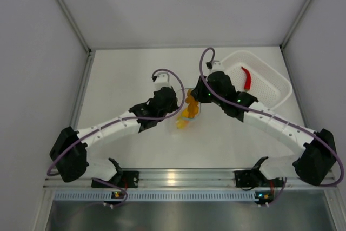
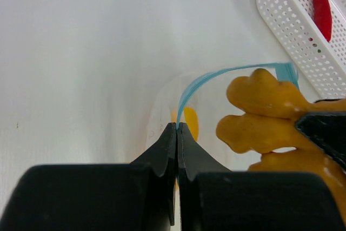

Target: Open the zip-top bag and remove the fake food

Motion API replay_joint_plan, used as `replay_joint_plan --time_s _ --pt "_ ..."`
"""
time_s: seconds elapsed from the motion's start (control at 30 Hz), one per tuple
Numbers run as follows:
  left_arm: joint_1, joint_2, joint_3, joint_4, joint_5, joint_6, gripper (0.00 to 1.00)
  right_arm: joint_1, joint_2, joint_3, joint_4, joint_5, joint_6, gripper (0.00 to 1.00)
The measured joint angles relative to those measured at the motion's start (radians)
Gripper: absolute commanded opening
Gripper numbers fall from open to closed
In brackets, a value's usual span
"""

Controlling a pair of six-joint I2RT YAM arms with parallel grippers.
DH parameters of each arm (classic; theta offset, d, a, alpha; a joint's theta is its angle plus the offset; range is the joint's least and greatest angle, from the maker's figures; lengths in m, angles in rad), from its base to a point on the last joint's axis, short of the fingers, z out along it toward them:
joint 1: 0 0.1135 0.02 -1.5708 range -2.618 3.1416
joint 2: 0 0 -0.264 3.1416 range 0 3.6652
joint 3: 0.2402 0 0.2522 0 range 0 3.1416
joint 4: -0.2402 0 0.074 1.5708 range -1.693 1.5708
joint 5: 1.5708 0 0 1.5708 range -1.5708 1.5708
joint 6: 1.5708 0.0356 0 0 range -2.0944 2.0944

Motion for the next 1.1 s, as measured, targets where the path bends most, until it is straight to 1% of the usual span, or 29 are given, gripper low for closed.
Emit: replay_joint_plan --time_s 0.1,0.23,0.37,0.43,0.5,0.6,0.67,0.7,0.87,0.97,1.0,1.03,1.1 --pt "0.000 0.012 0.005 -0.007 -0.023 -0.009 0.00 -0.026 -0.045 -0.014 -0.017 -0.026 -0.010 0.00" --pt "0.000 0.021 0.005 -0.012 -0.036 -0.018 0.00 -0.113 -0.146 -0.026 -0.039 -0.074 -0.013 0.00" --pt "0.000 0.021 0.005 -0.012 -0.042 -0.022 0.00 -0.271 -0.238 -0.026 -0.040 -0.126 -0.027 0.00" --pt "0.000 0.021 0.005 -0.012 -0.042 -0.022 0.00 -0.354 -0.252 -0.026 -0.041 -0.161 -0.038 0.00" --pt "0.000 0.021 0.005 -0.012 -0.041 -0.022 0.00 -0.474 -0.248 -0.026 -0.041 -0.172 -0.047 0.00" --pt "0.000 0.019 0.005 -0.012 -0.035 -0.022 0.00 -0.603 -0.221 -0.027 -0.036 -0.195 -0.054 0.00" --pt "0.000 0.013 0.005 -0.013 -0.028 -0.022 0.00 -0.670 -0.192 -0.028 -0.029 -0.214 -0.053 0.03" --pt "0.000 0.011 0.005 -0.013 -0.024 -0.022 0.00 -0.710 -0.171 -0.029 -0.019 -0.221 -0.052 0.04" --pt "0.000 -0.008 0.005 -0.012 0.007 -0.025 0.00 -0.855 -0.036 -0.035 0.060 -0.245 -0.021 0.04" --pt "0.000 -0.010 0.005 -0.012 0.034 -0.025 0.00 -0.895 0.061 -0.035 0.108 -0.254 0.010 0.05" --pt "0.000 -0.010 0.005 -0.013 0.041 -0.025 0.00 -0.900 0.093 -0.035 0.123 -0.253 0.019 0.09" --pt "0.000 -0.010 0.005 -0.012 0.050 -0.025 0.00 -0.904 0.126 -0.035 0.135 -0.252 0.029 0.11" --pt "0.000 -0.010 0.005 -0.012 0.062 -0.024 0.00 -0.906 0.176 -0.030 0.145 -0.250 0.041 0.13"
